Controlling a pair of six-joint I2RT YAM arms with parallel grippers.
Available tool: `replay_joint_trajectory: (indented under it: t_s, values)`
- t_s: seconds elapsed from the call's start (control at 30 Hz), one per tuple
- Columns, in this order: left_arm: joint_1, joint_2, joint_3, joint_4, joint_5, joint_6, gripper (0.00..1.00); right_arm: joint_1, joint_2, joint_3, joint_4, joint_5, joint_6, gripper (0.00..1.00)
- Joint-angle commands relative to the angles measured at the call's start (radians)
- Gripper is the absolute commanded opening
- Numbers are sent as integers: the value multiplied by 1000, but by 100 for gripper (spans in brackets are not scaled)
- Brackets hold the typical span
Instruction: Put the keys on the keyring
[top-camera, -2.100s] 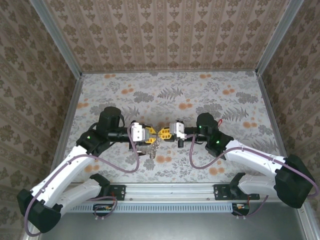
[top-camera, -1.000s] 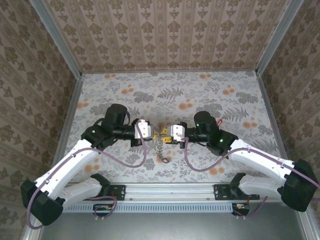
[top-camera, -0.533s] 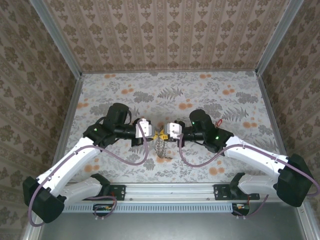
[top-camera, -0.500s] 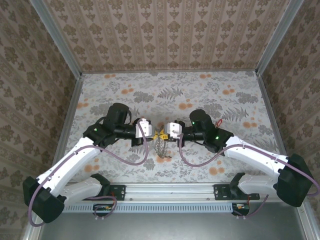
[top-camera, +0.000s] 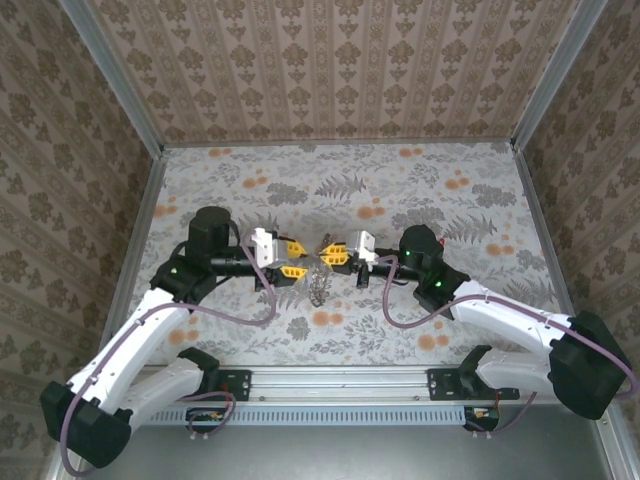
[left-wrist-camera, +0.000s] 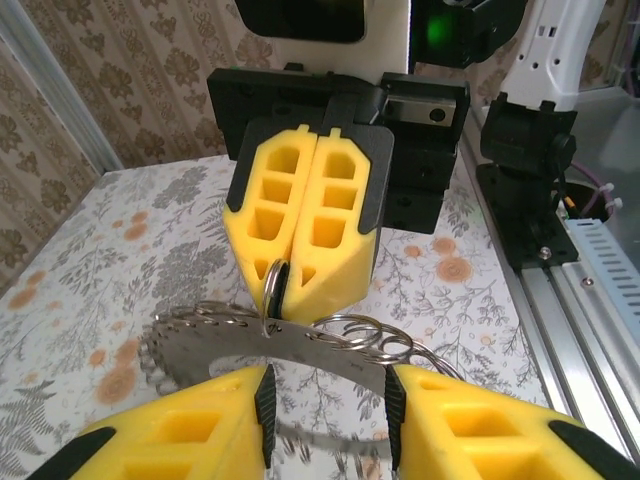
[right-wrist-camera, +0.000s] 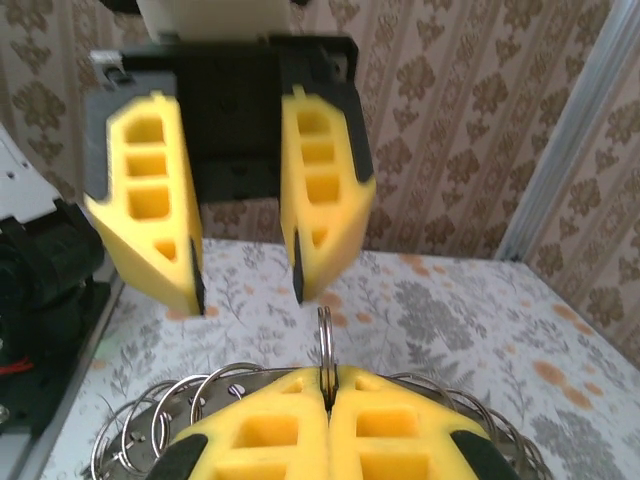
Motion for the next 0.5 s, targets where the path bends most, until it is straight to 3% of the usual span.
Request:
replay_joint_trajectory:
  t_s: [0.0, 0.13, 0.47]
  values:
    - [9, 19, 28, 39, 47, -45, 36, -8, 9, 28, 161, -77, 81, 0]
    - [23, 41, 56, 37, 26, -44, 35, -8, 34, 40, 214, -111, 111, 0]
    - [58, 70, 76, 120, 127, -165, 27, -8, 69, 42, 281, -89, 137, 0]
